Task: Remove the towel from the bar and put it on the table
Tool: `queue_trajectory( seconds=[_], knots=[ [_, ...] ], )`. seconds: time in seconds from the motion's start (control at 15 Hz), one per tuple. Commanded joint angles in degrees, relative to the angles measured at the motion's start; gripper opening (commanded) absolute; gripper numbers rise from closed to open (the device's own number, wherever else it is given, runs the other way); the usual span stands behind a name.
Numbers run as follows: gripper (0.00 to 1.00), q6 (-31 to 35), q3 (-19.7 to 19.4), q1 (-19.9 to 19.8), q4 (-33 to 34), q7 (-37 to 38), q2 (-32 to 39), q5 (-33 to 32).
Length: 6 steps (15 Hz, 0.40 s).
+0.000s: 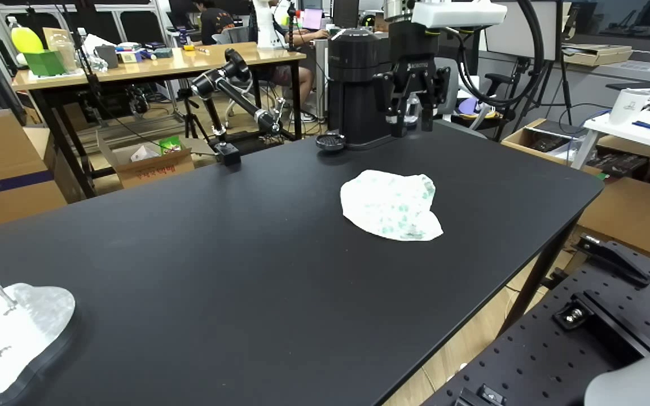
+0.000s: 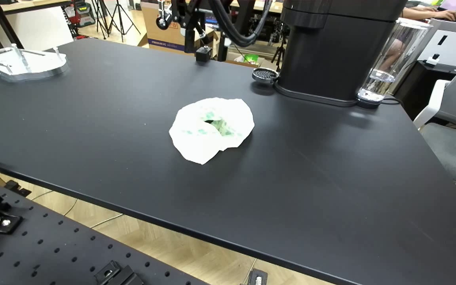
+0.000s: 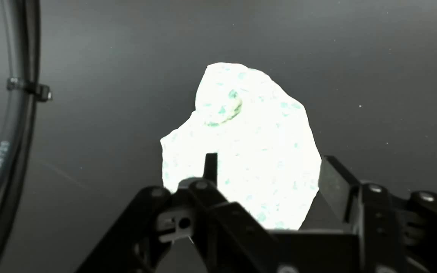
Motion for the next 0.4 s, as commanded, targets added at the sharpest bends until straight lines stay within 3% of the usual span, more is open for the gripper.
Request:
queue_trajectory(
  seconds=[0.0, 0.33],
  knots=[
    [0.99, -2.9, 0.0, 0.4, 0.4, 3.9, -1.1, -1.7],
    [1.0, -4.3, 0.1, 0.6, 0.5, 4.3, -1.6, -1.5]
  ],
)
